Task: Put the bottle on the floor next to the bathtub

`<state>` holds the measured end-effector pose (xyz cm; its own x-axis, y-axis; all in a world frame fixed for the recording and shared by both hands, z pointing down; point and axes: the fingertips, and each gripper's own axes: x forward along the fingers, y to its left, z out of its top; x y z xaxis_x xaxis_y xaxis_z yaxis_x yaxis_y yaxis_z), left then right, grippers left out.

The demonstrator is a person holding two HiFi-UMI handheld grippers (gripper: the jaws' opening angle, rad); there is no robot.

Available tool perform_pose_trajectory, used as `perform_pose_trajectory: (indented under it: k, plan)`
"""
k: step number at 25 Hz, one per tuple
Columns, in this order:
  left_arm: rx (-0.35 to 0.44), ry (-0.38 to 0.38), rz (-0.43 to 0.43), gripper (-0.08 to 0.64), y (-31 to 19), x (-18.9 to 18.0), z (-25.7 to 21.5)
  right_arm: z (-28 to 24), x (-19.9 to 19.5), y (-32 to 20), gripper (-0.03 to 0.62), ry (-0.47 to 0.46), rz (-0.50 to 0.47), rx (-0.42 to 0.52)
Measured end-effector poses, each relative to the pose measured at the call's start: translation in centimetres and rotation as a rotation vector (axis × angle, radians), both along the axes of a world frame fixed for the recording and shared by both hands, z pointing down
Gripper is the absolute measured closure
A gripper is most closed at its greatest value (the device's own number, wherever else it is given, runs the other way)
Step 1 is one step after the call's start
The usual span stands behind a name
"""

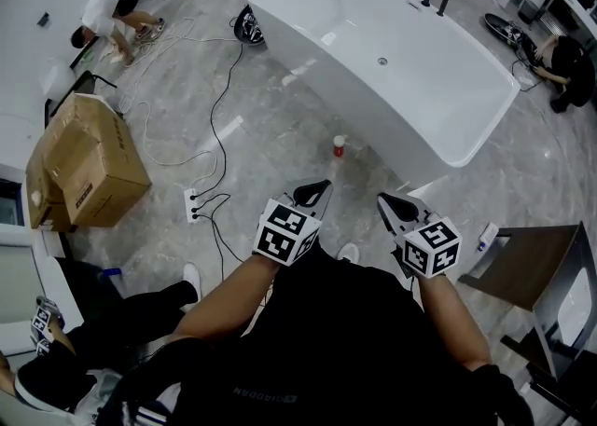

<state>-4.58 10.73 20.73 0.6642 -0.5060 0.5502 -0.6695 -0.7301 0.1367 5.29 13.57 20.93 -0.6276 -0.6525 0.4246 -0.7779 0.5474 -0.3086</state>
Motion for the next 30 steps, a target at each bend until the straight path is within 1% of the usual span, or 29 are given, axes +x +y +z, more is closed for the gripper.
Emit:
perform_pose_trajectory:
  k: [10, 30]
  plan:
    - [0.018, -0.006, -0.028, 0.545, 0.5, -0.7, -0.4, 0.1, -0.1, 0.4, 0.557, 0.003, -0.004, 0.004]
    - [0.033, -0.003, -0.039, 0.545, 1.1, -0.7, -0.7, 0.1, -0.1, 0.6, 0.557, 0.001, -0.004, 0.012]
